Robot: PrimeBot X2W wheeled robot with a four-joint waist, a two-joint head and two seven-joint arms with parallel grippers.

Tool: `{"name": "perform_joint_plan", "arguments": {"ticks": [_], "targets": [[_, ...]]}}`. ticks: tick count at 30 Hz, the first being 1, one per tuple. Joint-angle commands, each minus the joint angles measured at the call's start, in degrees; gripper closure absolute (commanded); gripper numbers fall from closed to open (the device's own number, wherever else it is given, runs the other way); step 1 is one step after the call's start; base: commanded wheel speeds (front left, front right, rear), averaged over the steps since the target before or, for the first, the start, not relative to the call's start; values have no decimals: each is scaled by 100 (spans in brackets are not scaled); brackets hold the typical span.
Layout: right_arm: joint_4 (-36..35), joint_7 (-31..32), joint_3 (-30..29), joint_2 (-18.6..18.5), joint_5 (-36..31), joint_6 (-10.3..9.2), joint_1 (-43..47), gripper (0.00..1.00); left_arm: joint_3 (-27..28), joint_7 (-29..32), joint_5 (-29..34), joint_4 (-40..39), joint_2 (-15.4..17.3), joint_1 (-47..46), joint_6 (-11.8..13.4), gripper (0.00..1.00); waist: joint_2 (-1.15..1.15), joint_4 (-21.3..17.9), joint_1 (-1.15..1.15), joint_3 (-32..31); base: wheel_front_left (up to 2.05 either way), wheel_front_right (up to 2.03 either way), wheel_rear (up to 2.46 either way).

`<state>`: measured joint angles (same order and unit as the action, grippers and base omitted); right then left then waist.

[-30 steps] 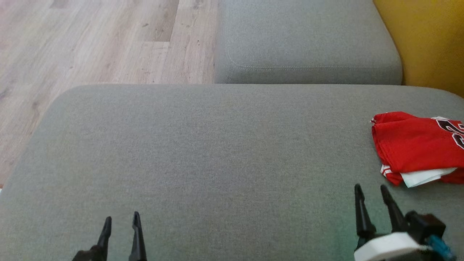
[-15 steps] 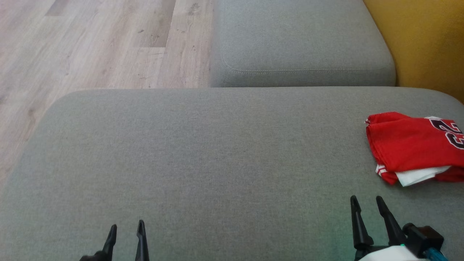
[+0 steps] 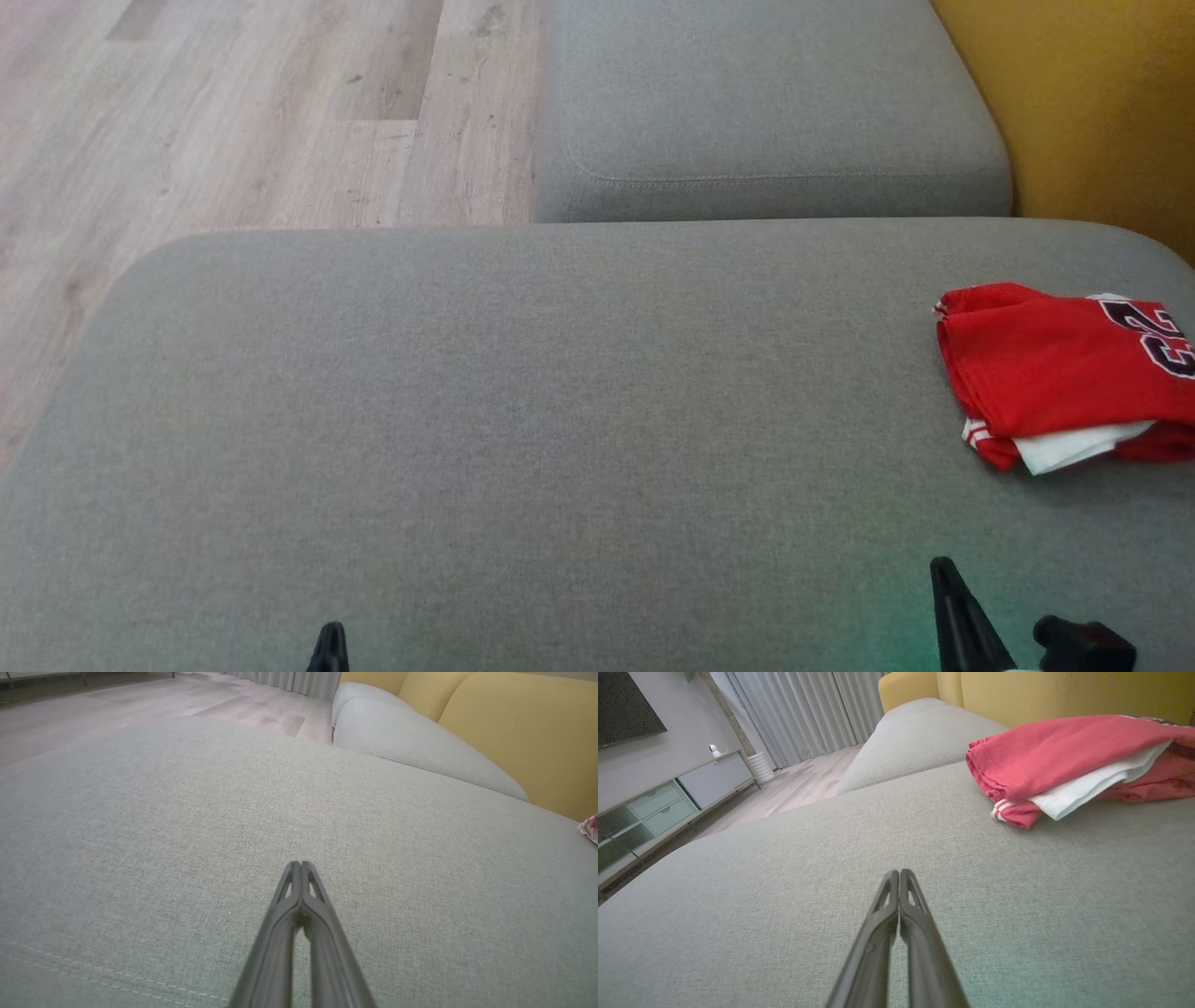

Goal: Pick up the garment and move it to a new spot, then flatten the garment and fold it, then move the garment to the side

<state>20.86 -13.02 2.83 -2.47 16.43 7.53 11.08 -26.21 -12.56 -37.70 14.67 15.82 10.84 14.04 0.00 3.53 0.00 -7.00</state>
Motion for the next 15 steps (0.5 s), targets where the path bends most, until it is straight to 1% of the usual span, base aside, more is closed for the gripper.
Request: {"name": "perform_joint_plan", "arguments": {"ticks": [1,15], "targets": [[-203,52,-55,-6,213,0,-245,100,156,51,-142,-149,11,-248,-63,100,0,-6,0,14,0,0,0],[-255,258,-147,-14,1030,-1,-408,100,491,249,-735,-120,-125,-415,-297,100,0,-44,0,91,0,0,0]]}}
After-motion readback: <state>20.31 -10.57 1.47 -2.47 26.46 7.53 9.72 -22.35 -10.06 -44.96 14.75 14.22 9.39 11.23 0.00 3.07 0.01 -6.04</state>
